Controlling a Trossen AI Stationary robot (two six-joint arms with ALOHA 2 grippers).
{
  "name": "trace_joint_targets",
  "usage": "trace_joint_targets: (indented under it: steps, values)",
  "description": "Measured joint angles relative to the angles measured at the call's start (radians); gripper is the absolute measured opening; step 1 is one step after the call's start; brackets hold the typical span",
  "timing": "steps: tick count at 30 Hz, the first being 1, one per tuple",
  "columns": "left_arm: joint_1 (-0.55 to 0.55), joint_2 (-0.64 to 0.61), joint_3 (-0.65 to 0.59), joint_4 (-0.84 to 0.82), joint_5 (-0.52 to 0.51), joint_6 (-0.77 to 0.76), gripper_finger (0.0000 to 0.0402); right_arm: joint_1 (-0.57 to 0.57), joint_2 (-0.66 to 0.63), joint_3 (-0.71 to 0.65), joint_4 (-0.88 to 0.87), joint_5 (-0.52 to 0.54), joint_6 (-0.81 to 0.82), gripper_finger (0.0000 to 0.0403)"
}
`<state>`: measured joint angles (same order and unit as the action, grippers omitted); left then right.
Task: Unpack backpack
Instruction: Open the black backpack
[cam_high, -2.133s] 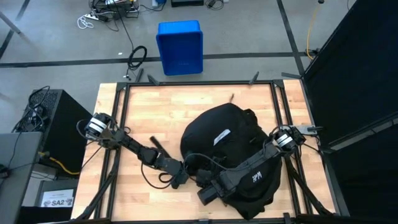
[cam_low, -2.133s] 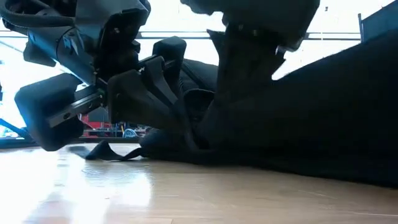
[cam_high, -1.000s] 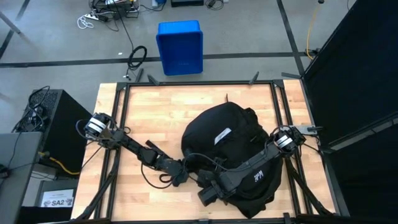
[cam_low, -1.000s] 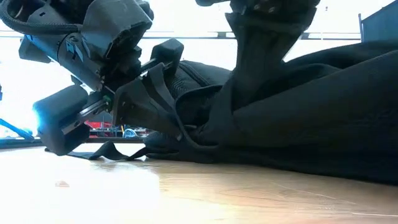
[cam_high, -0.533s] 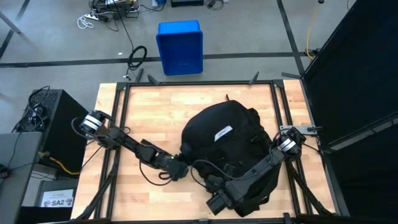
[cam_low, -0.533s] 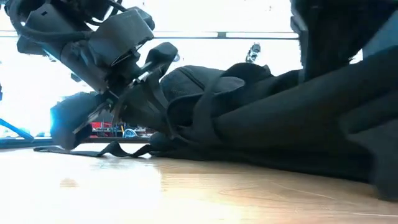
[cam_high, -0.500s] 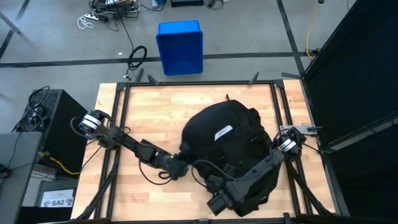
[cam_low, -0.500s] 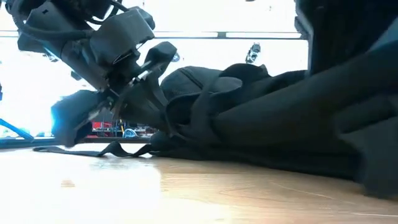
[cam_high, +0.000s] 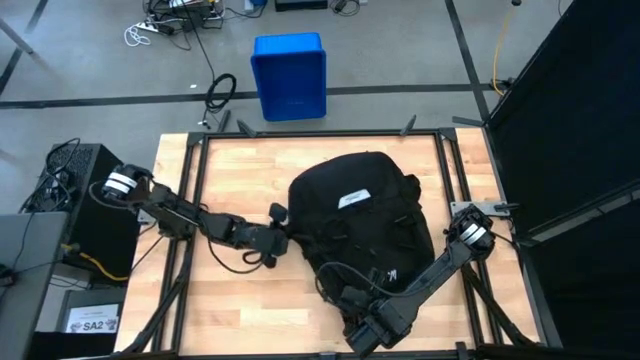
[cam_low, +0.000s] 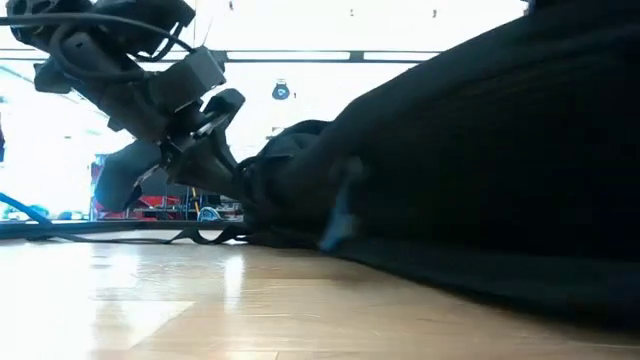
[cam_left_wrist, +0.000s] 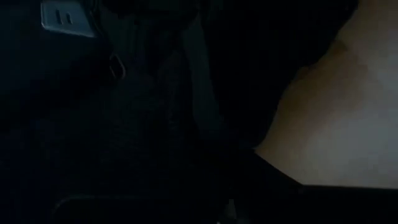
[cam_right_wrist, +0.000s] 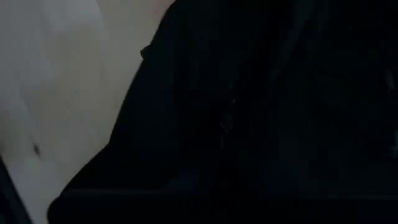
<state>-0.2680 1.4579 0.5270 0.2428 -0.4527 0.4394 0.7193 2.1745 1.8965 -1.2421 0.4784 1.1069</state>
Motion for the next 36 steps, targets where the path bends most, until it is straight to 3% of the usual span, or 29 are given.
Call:
trace_joint_targets:
  steps: [6,14,18,23,29,36]
  values:
    - [0.010,-0.078,-0.023,-0.011,0.092,-0.011,0.0039,-0.029,-0.004,0.000,0.048,0.041,-0.085,0.0000]
    - [0.005,-0.173,-0.023,-0.068,0.138,-0.061,0.0166,-0.078,-0.004,0.000,0.113,0.049,-0.190,0.0000]
    - [-0.030,-0.222,-0.023,-0.029,0.231,-0.076,0.0211,-0.090,-0.004,0.000,0.120,0.057,-0.212,0.0000]
    - [-0.111,-0.206,-0.022,0.133,0.384,-0.072,0.0224,-0.099,-0.006,0.000,0.121,0.104,-0.228,0.0000]
    - [-0.151,-0.095,-0.015,0.261,0.386,-0.052,0.0223,-0.111,-0.026,0.002,0.142,0.162,-0.262,0.0000]
    - [-0.151,0.056,0.084,0.270,0.386,-0.051,0.0223,-0.121,-0.033,0.045,0.157,0.198,-0.326,0.0000]
